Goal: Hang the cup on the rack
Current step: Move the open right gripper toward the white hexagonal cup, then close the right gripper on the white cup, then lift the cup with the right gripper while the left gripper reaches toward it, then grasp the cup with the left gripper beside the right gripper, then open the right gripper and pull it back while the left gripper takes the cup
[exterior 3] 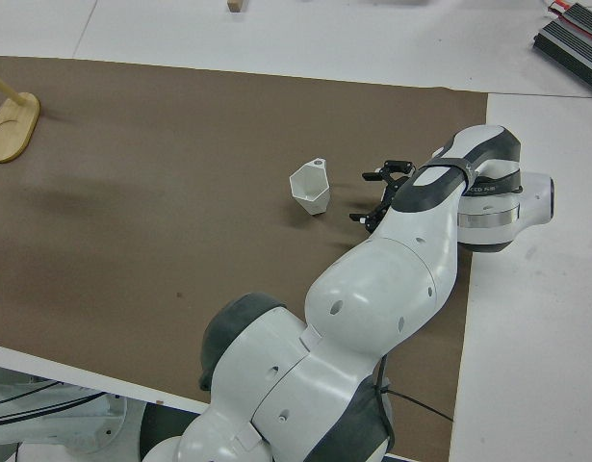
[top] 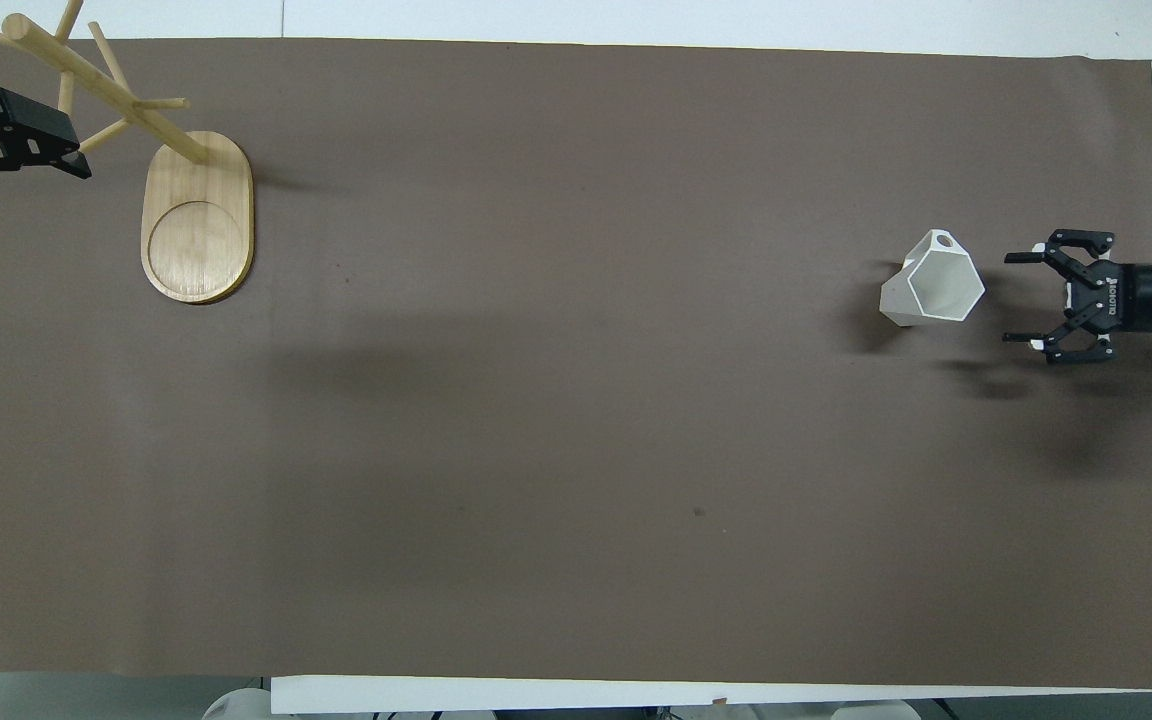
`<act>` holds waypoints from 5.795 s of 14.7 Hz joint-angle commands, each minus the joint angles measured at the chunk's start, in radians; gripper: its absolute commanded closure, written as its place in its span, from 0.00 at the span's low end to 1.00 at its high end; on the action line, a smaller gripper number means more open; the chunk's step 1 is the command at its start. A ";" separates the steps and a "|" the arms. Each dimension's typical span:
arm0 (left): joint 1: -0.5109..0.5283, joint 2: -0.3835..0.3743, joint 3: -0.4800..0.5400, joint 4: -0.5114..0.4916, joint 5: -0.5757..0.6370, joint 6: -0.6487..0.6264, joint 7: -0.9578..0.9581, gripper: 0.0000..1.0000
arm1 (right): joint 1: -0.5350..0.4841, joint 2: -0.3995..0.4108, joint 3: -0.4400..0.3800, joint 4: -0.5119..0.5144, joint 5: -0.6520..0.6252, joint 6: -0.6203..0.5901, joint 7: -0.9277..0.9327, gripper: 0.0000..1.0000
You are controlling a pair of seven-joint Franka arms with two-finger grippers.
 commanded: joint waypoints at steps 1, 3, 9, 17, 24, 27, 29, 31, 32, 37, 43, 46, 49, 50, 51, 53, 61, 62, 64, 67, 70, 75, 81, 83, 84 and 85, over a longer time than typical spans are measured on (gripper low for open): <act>0.004 -0.023 -0.001 -0.022 -0.005 -0.005 0.003 0.00 | 0.014 0.028 0.000 -0.011 0.042 0.011 -0.022 0.00; 0.004 -0.023 -0.001 -0.022 -0.006 -0.005 0.003 0.00 | 0.038 0.026 0.002 -0.034 0.047 0.020 -0.032 0.00; 0.004 -0.023 -0.001 -0.022 -0.005 -0.005 0.003 0.00 | 0.066 0.025 0.002 -0.054 0.079 0.049 -0.038 0.00; 0.004 -0.023 -0.001 -0.022 -0.005 -0.007 0.003 0.00 | 0.101 0.017 0.002 -0.095 0.116 0.051 -0.080 0.00; 0.002 -0.023 -0.002 -0.021 -0.006 -0.001 -0.004 0.00 | 0.141 0.008 0.002 -0.134 0.133 0.069 -0.114 0.10; -0.012 -0.023 -0.007 -0.016 -0.006 0.007 -0.010 0.00 | 0.144 -0.004 0.002 -0.129 0.133 0.069 -0.054 0.59; -0.012 -0.019 -0.010 -0.013 -0.006 0.097 -0.013 0.00 | 0.185 -0.056 0.002 -0.129 0.133 0.069 0.041 0.65; -0.013 -0.020 -0.015 -0.022 -0.006 0.122 -0.013 0.00 | 0.262 -0.116 0.002 -0.126 0.136 0.092 0.104 0.69; -0.018 -0.019 -0.016 -0.019 -0.006 0.115 -0.008 0.00 | 0.307 -0.137 0.003 -0.125 0.155 0.118 0.144 0.70; -0.201 -0.005 -0.015 -0.021 -0.008 0.093 -0.020 0.00 | 0.561 -0.170 0.002 -0.125 0.339 0.265 0.282 0.70; -0.423 0.143 -0.012 0.056 -0.016 0.102 -0.288 0.00 | 0.807 -0.222 0.002 -0.125 0.462 0.545 0.420 0.70; -0.464 0.206 -0.013 0.123 -0.019 0.101 -0.376 0.00 | 0.874 -0.259 0.002 -0.131 0.462 0.646 0.492 0.70; -0.472 0.242 -0.012 0.177 -0.051 0.090 -0.422 0.00 | 0.899 -0.257 0.002 -0.129 0.467 0.686 0.492 0.69; -0.473 0.251 -0.012 0.197 -0.057 0.079 -0.427 0.00 | 0.901 -0.257 0.002 -0.131 0.467 0.690 0.492 0.69; -0.473 0.263 -0.012 0.226 -0.060 0.064 -0.435 0.00 | 0.902 -0.257 0.002 -0.132 0.467 0.690 0.492 0.69; -0.475 0.271 -0.013 0.243 -0.077 0.059 -0.436 0.00 | 0.902 -0.257 0.002 -0.134 0.467 0.699 0.492 0.69; -0.519 0.291 -0.016 0.197 -0.114 0.177 -0.478 0.00 | 0.902 -0.257 0.003 -0.134 0.467 0.713 0.492 0.69; -0.522 0.291 -0.016 0.180 -0.114 0.203 -0.478 0.04 | 0.904 -0.257 0.002 -0.134 0.467 0.712 0.492 0.69; -0.522 0.294 -0.016 0.174 -0.134 0.208 -0.482 0.75 | 0.902 -0.257 0.002 -0.134 0.467 0.713 0.492 0.69; -0.521 0.296 -0.012 0.163 -0.160 0.214 -0.519 1.00 | 0.902 -0.257 0.002 -0.135 0.467 0.713 0.492 0.69; -0.522 0.296 -0.012 0.163 -0.160 0.226 -0.518 1.00 | 0.902 -0.257 0.002 -0.134 0.467 0.713 0.494 0.68; -0.523 0.296 -0.012 0.134 -0.155 0.283 -0.519 1.00 | 0.901 -0.257 0.002 -0.134 0.468 0.710 0.492 0.00; -0.513 0.288 0.001 0.148 -0.146 0.283 -0.531 1.00 | 0.879 -0.305 -0.003 -0.158 0.455 0.704 0.478 0.00; -0.507 0.277 0.036 0.160 -0.144 0.283 -0.557 1.00 | 0.852 -0.366 -0.004 -0.219 0.444 0.698 0.479 0.00; -0.510 0.263 0.068 0.160 -0.146 0.283 -0.557 1.00 | 0.824 -0.400 -0.004 -0.258 0.424 0.692 0.479 0.00; -0.509 0.241 0.088 0.157 -0.146 0.285 -0.560 1.00 | 0.784 -0.423 -0.004 -0.275 0.371 0.663 0.479 0.00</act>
